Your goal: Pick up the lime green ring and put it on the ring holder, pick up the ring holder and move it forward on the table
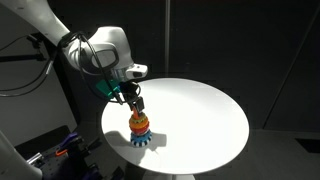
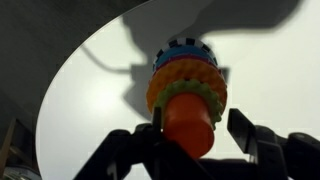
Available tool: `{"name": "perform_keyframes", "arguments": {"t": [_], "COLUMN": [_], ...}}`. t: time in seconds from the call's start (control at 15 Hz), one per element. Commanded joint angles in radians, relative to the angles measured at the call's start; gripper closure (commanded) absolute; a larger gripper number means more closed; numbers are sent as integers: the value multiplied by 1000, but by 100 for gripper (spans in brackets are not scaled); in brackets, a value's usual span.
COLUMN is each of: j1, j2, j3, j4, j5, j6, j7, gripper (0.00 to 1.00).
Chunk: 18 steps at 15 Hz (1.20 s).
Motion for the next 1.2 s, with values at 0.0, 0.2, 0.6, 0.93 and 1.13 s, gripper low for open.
{"name": "perform_keyframes", "arguments": {"t": [0.0,0.2,0.6,0.93,1.13], "j1": [-14,-3,1,11,25], "j2": [-75,-120,-215,-287,-319], "j3": [7,7,27,44,43], "j4": [-27,-24,7,38,59], "j5": [24,65,92,102,122], "j6": [-30,-92,-238,-356,-440], "j7": [-69,-135,-159,-165,-191], "gripper": [1,0,0,0,0]}}
